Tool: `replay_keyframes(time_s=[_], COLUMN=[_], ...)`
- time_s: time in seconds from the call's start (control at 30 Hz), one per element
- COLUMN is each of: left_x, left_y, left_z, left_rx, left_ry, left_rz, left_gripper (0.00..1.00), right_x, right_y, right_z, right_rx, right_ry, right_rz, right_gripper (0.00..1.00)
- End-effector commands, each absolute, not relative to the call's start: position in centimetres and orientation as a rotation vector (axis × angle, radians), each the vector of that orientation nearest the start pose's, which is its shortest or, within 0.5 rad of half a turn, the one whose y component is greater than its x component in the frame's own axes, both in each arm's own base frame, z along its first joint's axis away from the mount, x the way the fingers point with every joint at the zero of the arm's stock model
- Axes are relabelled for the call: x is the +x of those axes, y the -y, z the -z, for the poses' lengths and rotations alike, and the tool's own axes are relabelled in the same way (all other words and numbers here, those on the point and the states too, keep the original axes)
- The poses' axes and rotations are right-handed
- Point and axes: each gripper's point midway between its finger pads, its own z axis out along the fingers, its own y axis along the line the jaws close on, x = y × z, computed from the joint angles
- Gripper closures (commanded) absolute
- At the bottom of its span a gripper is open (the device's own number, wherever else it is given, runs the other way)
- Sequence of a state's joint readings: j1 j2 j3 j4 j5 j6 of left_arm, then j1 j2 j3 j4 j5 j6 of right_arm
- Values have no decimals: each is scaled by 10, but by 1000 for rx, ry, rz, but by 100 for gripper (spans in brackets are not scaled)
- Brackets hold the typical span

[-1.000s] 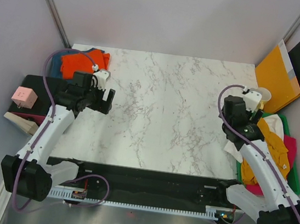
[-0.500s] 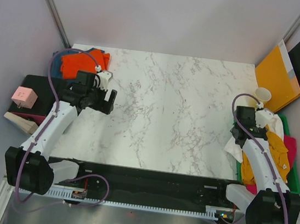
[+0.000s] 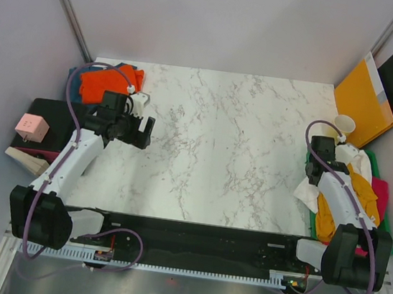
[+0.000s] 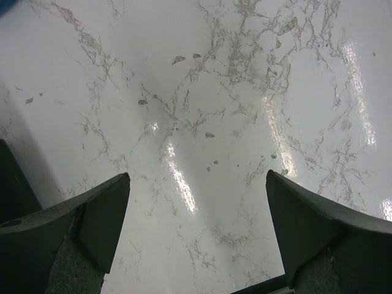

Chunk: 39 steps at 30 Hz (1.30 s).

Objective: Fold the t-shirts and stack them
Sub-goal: Grab crumpled tshirt from bin with the right arm

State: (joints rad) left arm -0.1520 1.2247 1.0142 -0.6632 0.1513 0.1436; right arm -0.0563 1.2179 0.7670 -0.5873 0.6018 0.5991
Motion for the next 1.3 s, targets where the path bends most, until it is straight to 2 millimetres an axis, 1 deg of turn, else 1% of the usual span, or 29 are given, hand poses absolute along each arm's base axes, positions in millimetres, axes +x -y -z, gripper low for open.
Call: replay_keyframes(time_s=[0.0, 0.03, 0.07, 0.17, 0.23, 0.27, 0.3, 0.33, 0.37, 0.4, 0.47, 0.53, 0.87, 1.03, 1.1, 1.13, 1.17, 1.23, 1.27], left_x=[314, 313, 312, 311, 311, 311, 311, 311, 311, 311, 311, 311, 309, 309, 309, 309, 309, 309, 309], left_y=[69, 69, 69, 70, 70, 71, 71, 72, 72, 73, 73, 73, 71, 71, 71, 71, 71, 71, 71], left_z=[-170, -170, -169, -169, -169, -169, -170, -170, -170, -170, -170, -170, -166, -164, -164, -163, -163, -161, -161], left_rx=[405, 405, 405, 407, 410, 407, 409, 408, 410, 409, 409, 407, 409, 410, 410, 408, 410, 413, 409], left_ry=[-2350, -2350, -2350, -2351, -2350, -2349, -2345, -2348, -2349, -2350, -2349, -2351, -2362, -2368, -2370, -2372, -2371, -2375, -2378], left_rz=[195, 195, 195, 201, 204, 207, 208, 215, 219, 222, 223, 222, 216, 214, 214, 213, 214, 214, 216], left_gripper=[2, 2, 2, 2, 2, 2, 2, 2, 2, 2, 2, 2, 2, 2, 2, 2, 2, 2, 2], right_x=[279, 280, 282, 286, 289, 290, 291, 291, 291, 291, 289, 287, 287, 291, 291, 292, 292, 293, 294], right_y=[97, 98, 98, 97, 95, 95, 94, 95, 94, 94, 94, 95, 99, 98, 98, 98, 98, 98, 98], right_z=[-109, -110, -112, -121, -132, -136, -144, -146, -147, -147, -145, -143, -126, -116, -114, -115, -114, -115, -117], right_rx=[1003, 1006, 1005, 990, 975, 966, 962, 954, 952, 946, 946, 955, 976, 979, 979, 980, 979, 975, 976], right_ry=[-2137, -2130, -2119, -2092, -2070, -2064, -2041, -2040, -2039, -2046, -2055, -2052, -2087, -2125, -2132, -2129, -2133, -2132, -2128], right_rz=[497, 494, 483, 462, 432, 419, 409, 409, 405, 406, 410, 422, 467, 473, 477, 477, 477, 479, 475], right_gripper=[83, 93, 100, 100, 100, 93, 87, 78, 54, 47, 42, 42, 57, 56, 57, 60, 72, 87, 100])
